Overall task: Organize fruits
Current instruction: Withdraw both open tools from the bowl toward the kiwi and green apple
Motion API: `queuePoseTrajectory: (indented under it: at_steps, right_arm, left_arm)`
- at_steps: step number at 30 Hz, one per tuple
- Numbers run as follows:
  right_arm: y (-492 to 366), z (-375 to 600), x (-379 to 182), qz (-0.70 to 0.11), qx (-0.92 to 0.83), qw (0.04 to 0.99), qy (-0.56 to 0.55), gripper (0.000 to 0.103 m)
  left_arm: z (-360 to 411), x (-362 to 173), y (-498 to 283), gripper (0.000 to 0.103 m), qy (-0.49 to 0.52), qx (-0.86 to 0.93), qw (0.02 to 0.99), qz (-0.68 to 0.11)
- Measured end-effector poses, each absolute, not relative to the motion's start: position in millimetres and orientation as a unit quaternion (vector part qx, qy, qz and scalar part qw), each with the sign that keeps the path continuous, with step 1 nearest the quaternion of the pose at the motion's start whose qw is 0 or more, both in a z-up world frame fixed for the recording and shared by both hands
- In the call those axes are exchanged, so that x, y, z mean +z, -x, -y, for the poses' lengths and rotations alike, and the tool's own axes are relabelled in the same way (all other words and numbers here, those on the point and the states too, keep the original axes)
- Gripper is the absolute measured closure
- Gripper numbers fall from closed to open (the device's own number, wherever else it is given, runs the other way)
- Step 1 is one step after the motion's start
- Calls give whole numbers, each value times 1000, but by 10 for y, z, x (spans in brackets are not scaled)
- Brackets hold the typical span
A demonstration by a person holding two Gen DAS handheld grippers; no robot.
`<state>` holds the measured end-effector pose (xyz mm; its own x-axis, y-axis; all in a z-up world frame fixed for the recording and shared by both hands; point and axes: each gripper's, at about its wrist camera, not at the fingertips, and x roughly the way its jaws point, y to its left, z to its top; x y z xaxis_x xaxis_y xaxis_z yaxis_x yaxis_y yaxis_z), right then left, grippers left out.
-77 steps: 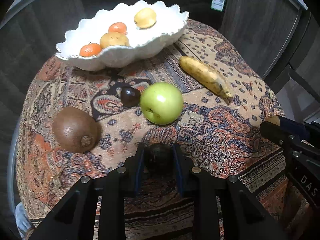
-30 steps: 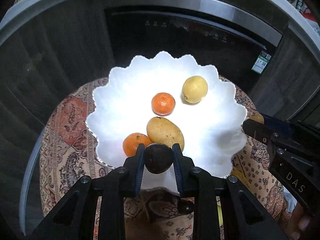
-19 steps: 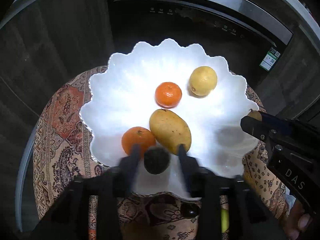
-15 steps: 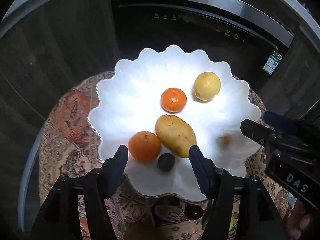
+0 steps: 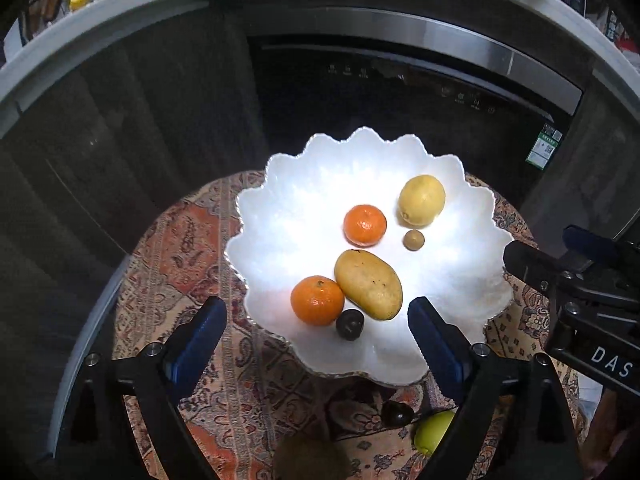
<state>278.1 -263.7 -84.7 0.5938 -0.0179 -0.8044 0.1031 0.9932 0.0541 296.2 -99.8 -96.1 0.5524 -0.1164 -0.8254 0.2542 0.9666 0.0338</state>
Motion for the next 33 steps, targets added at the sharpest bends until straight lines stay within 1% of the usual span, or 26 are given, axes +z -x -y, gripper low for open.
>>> queuePoseTrajectory:
  at_steps: [4,9,12,18,26,33]
  right_arm:
    - [-2673,2608,-722,-437,-42,897,-46,19]
    - [-2527,2573,-559,-424,-51,903,-41,19]
    - [-2435,2551,-487,-417,-54,906,-37,19]
    - [-2261,2471,-413,-410,-54,910,-29,19]
    - [-2081,2345,-444,-411,-50,910,-20,19]
    - [-1980,2277,-593,-421,-50,905,-19,19]
  left_arm:
    - [954,-838,-2860,8,-74,-103,884,-450]
    - [893,-696,-2731,7,-74,-103,890,-438]
    - [850,-625,-2657,5,-72,-102,893,-432]
    - [738,-544,-2476,5,-71,-100,898,-424]
    - [601,-596,-2298,5,-70,-95,897,-427]
    - [538,-740,-2212,5,-71,-94,891,-439]
